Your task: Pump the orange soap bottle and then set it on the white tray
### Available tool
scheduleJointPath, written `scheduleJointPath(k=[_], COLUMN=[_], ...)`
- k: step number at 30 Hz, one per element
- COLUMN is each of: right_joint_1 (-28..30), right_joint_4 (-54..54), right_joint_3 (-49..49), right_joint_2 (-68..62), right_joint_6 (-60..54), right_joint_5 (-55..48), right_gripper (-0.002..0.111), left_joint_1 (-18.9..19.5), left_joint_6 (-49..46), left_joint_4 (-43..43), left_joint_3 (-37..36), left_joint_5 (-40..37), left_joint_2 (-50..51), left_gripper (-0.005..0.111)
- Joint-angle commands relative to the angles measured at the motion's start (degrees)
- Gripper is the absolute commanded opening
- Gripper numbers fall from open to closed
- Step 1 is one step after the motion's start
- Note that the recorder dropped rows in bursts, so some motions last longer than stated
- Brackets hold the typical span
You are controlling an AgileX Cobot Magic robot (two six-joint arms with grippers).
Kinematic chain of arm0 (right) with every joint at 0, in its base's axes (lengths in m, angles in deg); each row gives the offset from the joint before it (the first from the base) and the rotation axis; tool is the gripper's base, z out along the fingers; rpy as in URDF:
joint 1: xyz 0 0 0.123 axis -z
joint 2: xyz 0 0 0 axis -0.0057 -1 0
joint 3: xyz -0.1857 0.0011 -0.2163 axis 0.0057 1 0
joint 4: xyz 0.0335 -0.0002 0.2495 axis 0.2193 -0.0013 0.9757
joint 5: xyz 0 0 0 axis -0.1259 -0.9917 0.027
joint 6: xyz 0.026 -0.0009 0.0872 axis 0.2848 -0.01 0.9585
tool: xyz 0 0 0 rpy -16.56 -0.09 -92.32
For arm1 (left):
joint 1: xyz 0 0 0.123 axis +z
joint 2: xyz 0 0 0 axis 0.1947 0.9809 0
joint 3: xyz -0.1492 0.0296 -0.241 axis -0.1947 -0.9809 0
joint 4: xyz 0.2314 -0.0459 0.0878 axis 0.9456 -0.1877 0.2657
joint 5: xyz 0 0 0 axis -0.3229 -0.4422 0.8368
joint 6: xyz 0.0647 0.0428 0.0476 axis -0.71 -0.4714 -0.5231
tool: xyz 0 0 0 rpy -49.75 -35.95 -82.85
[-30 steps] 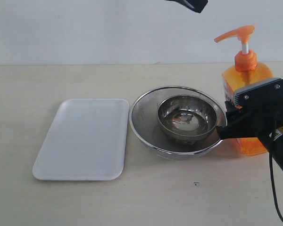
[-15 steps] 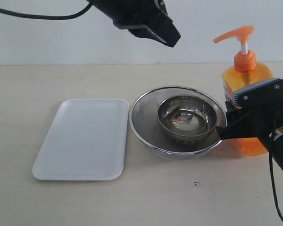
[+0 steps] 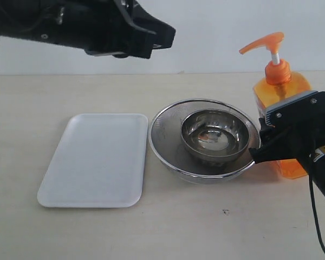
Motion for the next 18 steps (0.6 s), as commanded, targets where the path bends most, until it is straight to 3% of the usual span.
scheduleJointPath(k=[1,5,9,18], right_joint_1=[0.0,0.0,0.0,0.0], right_joint_4=[0.2,0.2,0.0,-0.2], right_joint_3=[-0.1,-0.1,-0.1,-0.1], right_joint_2=[0.5,0.5,0.5,0.5], right_joint_6=[-1.4,-5.0,-6.1,-7.0], right_joint_5=[1.8,1.7,1.5,1.5], right_gripper=[0.0,0.0,0.0,0.0], left_joint_1=[0.0,0.0,0.0,0.0], left_joint_6=[-17.0,-25.6,-27.6,-27.6], left_joint_4=[-20.6,-35.2,-35.2,-35.2], left_joint_3=[-8.2,-13.3,-14.0,-13.5], left_joint_5=[5.5,6.1,9.9,10.1], left_joint_2=[-4.7,-7.4,-8.3,-8.4], left_gripper=[0.005,0.005,0.005,0.005])
